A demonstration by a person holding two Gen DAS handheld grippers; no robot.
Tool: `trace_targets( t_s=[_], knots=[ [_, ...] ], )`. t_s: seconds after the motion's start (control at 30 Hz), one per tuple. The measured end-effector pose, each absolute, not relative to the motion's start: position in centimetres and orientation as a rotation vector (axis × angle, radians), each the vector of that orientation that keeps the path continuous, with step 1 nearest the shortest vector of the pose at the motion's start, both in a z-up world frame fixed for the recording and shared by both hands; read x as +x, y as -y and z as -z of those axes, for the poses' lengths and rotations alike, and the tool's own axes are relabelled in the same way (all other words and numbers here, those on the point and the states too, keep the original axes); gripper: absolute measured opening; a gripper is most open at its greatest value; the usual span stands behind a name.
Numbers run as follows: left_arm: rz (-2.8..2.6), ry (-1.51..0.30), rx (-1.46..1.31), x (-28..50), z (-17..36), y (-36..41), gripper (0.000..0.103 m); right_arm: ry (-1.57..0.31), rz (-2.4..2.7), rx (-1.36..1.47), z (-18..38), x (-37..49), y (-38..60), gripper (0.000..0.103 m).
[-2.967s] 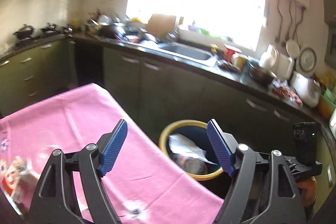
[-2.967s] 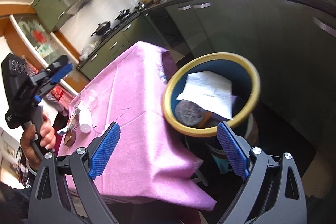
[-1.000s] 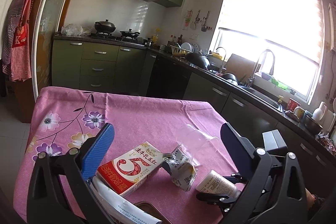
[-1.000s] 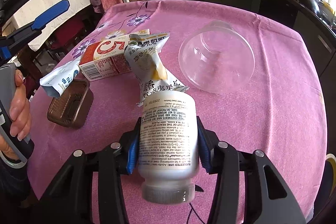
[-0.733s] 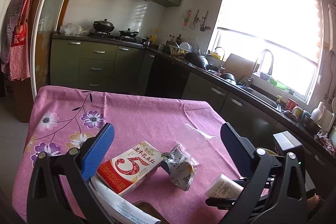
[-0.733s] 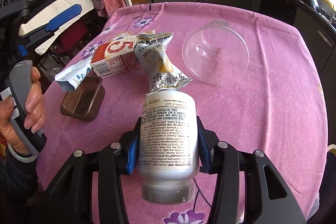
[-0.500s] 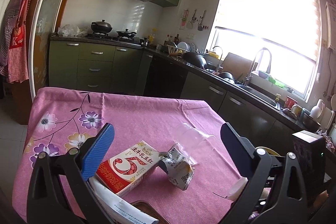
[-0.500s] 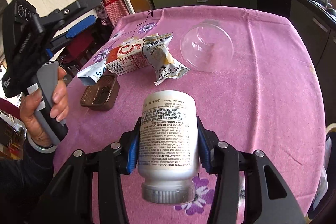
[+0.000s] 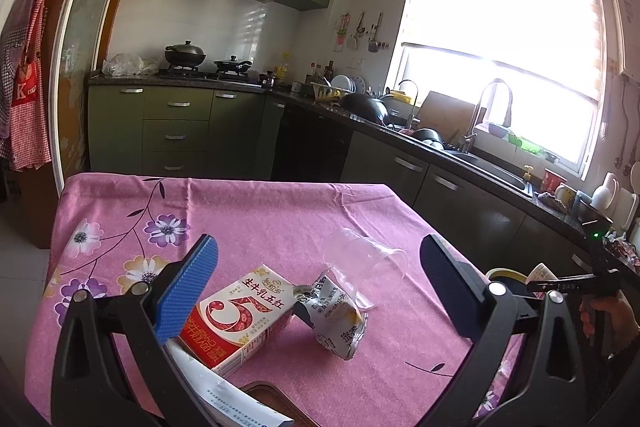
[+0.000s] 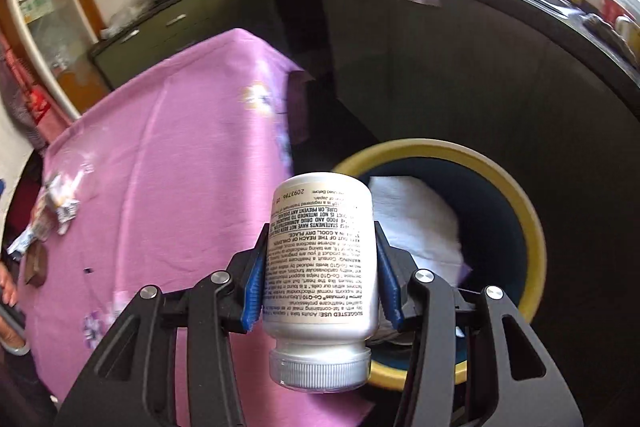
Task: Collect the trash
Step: 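Carry the white bottle over the bin and open the right gripper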
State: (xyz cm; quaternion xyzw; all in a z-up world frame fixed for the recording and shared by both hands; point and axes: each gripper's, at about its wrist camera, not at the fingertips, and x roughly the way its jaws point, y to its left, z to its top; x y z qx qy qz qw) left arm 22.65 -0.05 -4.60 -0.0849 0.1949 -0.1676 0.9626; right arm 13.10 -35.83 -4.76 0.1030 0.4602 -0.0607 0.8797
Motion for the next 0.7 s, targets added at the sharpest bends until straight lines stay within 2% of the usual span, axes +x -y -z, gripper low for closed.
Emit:
trace_targets(
  t_s=[0.23, 0.27, 0.3, 0.37, 0.53, 0.7],
  knots=[
    [0.342, -0.400, -0.170, 22.8, 4.7, 0.2, 0.096, -1.016, 0.285, 0.210, 8.0, 14.3, 41.3, 0.047],
    [0.343, -0.399, -0.169, 22.8, 4.7, 0.2, 0.096, -1.030, 0.297, 0.209, 8.3, 14.4, 41.8, 0.050],
    [0.344, -0.400, -0.168, 22.8, 4.7, 0.1, 0.096, -1.034, 0.322, 0.212, 8.4, 14.5, 42.2, 0.065],
    [0.345, -0.400, -0.169, 22.8, 4.7, 0.1, 0.096, -0.985, 0.373, 0.227, 8.0, 13.7, 42.9, 0.077],
    [0.372, -0.417, -0.184, 23.1, 4.9, 0.1, 0.096, -0.901, 0.330, 0.239, 5.4, 11.6, 40.6, 0.077],
    [0.362, -0.479, -0.187, 23.3, 4.4, -0.3, 0.096, -0.855, 0.247, 0.210, 3.6, 9.8, 35.7, 0.082]
  ],
)
